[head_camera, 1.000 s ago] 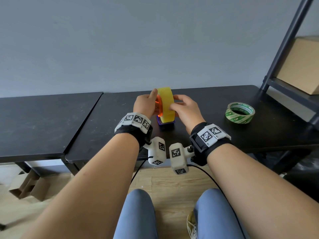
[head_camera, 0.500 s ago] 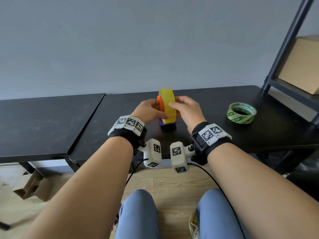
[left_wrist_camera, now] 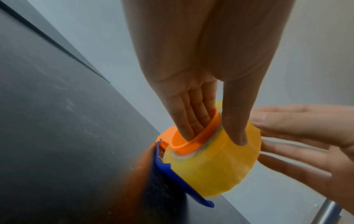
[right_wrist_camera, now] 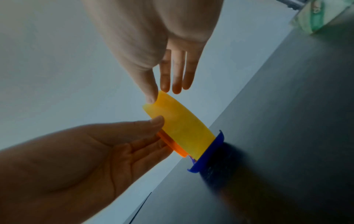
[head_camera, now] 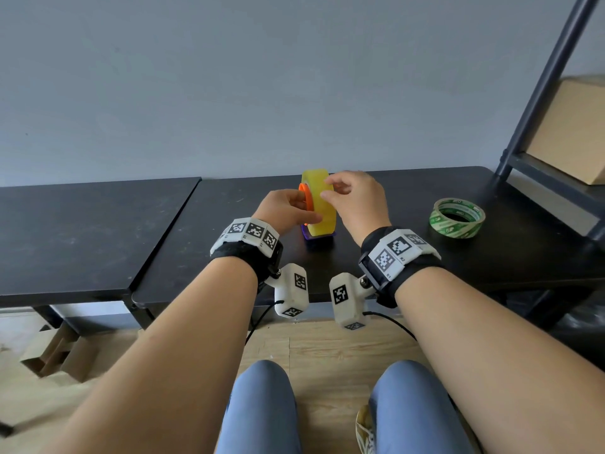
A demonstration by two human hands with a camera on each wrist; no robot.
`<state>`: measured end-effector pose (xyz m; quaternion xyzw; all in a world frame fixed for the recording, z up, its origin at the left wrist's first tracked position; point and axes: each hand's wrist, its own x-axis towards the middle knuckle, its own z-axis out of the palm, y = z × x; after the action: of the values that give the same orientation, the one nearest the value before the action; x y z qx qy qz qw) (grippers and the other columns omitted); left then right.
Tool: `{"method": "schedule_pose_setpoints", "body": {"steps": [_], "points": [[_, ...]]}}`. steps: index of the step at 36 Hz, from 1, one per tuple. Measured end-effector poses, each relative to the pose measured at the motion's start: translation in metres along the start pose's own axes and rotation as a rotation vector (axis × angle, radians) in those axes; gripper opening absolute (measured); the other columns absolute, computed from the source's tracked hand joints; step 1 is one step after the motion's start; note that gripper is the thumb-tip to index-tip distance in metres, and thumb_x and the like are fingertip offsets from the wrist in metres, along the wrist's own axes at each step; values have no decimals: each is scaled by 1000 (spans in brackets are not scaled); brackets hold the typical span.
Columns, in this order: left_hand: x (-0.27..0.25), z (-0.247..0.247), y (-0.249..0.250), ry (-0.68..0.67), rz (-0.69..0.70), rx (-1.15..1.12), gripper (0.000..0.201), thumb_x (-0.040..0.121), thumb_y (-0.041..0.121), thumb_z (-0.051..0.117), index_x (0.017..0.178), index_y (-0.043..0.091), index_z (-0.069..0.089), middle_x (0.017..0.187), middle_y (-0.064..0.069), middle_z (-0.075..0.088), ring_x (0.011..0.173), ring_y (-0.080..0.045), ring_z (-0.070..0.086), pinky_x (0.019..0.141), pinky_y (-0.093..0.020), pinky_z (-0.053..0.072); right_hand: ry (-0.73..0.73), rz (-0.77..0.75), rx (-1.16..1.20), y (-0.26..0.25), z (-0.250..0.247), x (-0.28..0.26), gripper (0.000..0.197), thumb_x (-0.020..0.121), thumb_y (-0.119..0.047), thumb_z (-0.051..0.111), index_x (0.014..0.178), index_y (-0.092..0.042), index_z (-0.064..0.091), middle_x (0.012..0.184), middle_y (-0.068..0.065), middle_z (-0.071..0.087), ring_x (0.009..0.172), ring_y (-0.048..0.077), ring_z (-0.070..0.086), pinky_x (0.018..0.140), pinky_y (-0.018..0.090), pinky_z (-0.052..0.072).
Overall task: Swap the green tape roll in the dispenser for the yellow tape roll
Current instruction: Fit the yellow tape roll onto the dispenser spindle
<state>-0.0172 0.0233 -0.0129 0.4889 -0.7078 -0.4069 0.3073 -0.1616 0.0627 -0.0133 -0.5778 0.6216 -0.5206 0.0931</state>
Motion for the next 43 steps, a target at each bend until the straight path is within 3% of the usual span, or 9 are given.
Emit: {"method": "schedule_pose_setpoints", "body": {"steps": [6,11,14,17,20,25,29,35,43], "points": [[0,0,1,6,3,4,33,75,16,80,107,11,74,101,-5,77,100,-19,72,98,-32,52,20,-132,-143,1,3,2,8,84,-14,68,81,-12,75,93,4,62,88,17,56,70,26,41],[0,2,5,8,11,33,32,75,14,80,106,7,73,102,-9,76,101,-21,71,96,-31,53,13,-188,-225,2,3,5,15,87,-6,59,77,-2,68,89,6,62,93,21,55,67,23,31],[1,2,6,3,8,47,31,75,15,80,104,6,73,101,-10,76,101,-22,71,95,-31,53,-3,-189,-258,1,4,7,16,89,-2,52,78,-1,63,95,12,60,97,26,54,72,28,38],[1,1,7,1,8,61,32,76,17,80,105,7,73,101,-8,76,101,-20,71,90,-26,52,-29,-178,-293,1,5,7,16,93,-4,47,83,-6,58,102,16,58,101,30,52,80,32,40],[2,1,8,-3,6,70,32,75,17,80,105,6,73,102,-9,76,101,-21,71,94,-31,53,-47,-151,-287,1,5,9,15,95,-6,45,88,-4,58,105,18,58,103,32,52,85,33,40],[2,1,9,-7,9,75,35,76,15,79,108,3,71,105,-14,75,104,-26,70,100,-39,52,-53,-139,-299,1,4,12,15,97,-7,44,89,-5,56,106,18,58,103,31,52,82,29,37],[3,1,12,-21,24,90,34,75,9,79,108,5,71,109,-14,73,106,-28,68,102,-40,50,-9,-128,-278,5,2,12,16,97,-5,43,93,-1,58,108,19,58,104,31,52,81,26,35],[3,2,18,-75,46,185,42,74,8,79,114,2,67,114,-17,70,110,-32,65,104,-45,48,64,-88,-219,4,-5,14,19,98,-6,42,101,3,59,113,20,56,103,34,55,90,37,44],[3,4,19,-107,-6,226,44,80,12,73,121,9,60,120,-12,66,112,-28,62,103,-41,47,27,-2,-90,-2,-9,19,20,100,-13,44,109,-3,58,115,12,61,96,21,56,77,26,39]]}}
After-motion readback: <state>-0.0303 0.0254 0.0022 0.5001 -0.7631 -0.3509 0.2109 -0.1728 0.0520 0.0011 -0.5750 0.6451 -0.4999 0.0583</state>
